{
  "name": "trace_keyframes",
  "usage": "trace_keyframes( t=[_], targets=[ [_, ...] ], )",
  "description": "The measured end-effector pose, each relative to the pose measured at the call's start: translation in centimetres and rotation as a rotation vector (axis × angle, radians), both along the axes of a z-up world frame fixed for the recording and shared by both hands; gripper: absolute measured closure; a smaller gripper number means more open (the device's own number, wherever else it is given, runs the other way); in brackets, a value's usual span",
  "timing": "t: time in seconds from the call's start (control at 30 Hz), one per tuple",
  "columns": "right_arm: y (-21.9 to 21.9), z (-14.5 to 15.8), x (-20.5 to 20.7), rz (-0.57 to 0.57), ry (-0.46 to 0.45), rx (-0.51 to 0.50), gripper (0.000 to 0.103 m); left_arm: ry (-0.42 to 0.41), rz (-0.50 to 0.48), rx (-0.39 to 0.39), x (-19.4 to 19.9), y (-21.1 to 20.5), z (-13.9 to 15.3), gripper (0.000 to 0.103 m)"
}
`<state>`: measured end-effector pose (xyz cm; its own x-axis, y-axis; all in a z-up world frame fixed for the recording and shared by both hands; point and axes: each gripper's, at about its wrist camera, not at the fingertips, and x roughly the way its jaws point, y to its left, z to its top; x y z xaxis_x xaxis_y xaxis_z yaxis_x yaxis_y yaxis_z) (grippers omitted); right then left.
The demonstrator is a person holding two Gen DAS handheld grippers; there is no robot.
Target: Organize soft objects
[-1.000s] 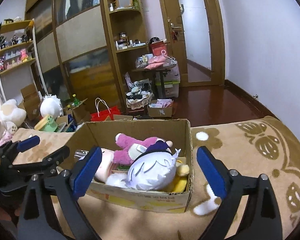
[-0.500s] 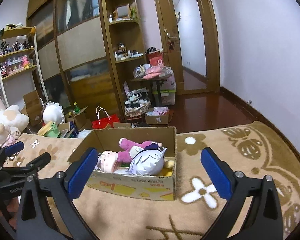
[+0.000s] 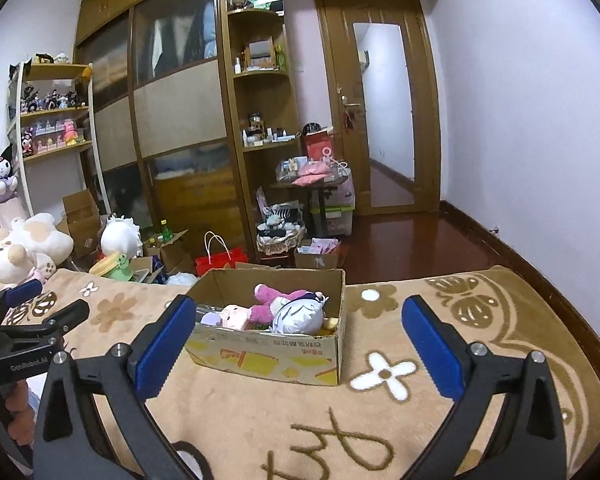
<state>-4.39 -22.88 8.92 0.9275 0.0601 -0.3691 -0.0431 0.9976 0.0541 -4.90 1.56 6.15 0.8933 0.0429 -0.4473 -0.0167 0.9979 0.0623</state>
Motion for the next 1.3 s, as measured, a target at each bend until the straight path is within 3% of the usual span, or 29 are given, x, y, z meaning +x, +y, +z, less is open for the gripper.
trace_keyframes(
  t=[0.3,1.3],
  targets=[
    [-0.1,0.2,-2.5,-0.004,-0.02,-0.021,0.0,-0.03,-0.029,0.022,-2.3,-0.8,0.1,0.004],
    [-1.5,-3.1,-1.9,-0.017,0.022,-0.033,0.0,0.022,-0.081,0.017,0.8,-1.6,-2.2,0.004]
  ],
)
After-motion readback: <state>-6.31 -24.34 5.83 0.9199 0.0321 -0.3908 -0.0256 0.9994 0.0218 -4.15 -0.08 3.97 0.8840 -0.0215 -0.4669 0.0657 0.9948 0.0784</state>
